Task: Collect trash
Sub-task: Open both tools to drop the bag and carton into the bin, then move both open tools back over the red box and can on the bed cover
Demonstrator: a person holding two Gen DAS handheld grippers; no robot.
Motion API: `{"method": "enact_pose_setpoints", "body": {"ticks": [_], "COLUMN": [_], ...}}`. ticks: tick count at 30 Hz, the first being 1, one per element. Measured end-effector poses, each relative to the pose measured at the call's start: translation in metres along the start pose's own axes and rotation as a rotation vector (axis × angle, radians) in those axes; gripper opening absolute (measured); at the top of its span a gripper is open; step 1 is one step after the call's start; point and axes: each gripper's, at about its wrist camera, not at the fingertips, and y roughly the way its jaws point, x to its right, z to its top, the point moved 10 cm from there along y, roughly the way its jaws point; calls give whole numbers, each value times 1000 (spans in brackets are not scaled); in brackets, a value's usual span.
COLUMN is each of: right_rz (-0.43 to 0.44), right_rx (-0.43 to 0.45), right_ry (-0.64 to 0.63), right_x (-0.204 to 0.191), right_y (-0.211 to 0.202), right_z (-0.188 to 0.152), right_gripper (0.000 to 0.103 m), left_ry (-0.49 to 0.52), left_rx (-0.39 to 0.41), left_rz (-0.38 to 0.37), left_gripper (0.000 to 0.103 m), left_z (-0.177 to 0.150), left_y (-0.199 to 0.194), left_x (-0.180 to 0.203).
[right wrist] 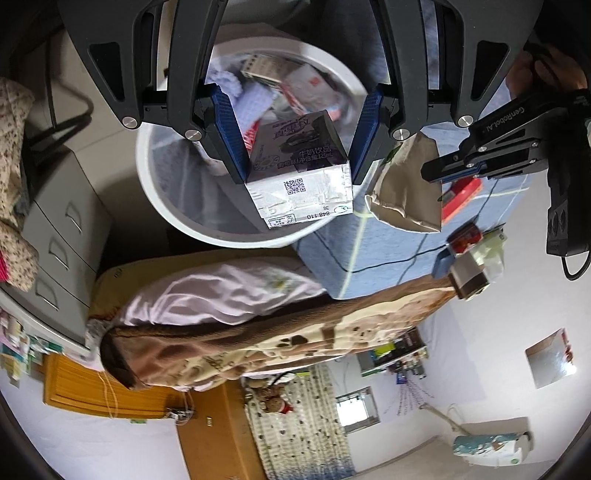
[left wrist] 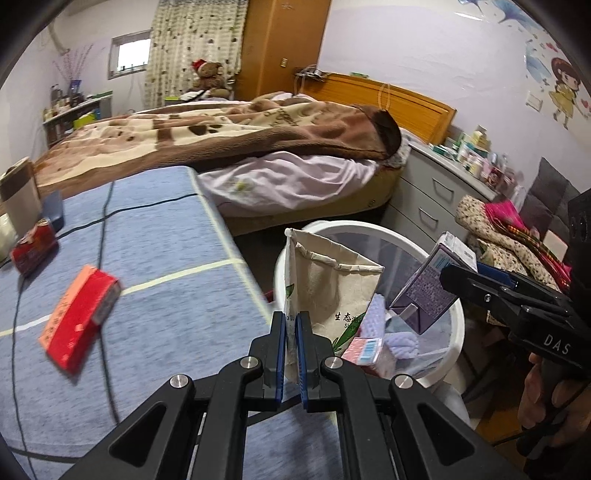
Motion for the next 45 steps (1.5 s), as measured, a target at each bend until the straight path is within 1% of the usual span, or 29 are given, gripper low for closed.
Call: {"method": "enact_pose_setpoints", "body": {"ticks": [6,15,19,20,21,23,25,32,45], "right_rz": [-24,-54,-64,-65,-66,-68,-68,-52,-5], "right_rx": [-27,-71,-73,-72,-69,-63,-60,-53,-27], "right_ry": [21,55,57,58,59,60,60,46,-9], "right_x": [14,33,36,37,37,37,37,26,-8], "right_y": [3,9,9,9,8,6,5,-1,-14], "right_z": [-7,-17,-18,-18,-17,-16,-16,-14,-8], "right_gripper": [57,57,58,59,60,62,62,62,62], "left_ry": [24,43,37,37,37,33,26,5,-19], "left_rx": [-23,-46,-56,-55,-50,-42,-34,-20,39], "left_rz": [-34,-74,-88,-90,-94,-98,-100,-66,-15], "left_gripper": [6,6,8,11,13,26,29,30,30], "left_z": [4,3,2,2,2,4,5,6,3], "left_y": [20,40,44,44,43,42,39,27,-17], "left_x": [22,38,38,39,39,39,37,24,0]}}
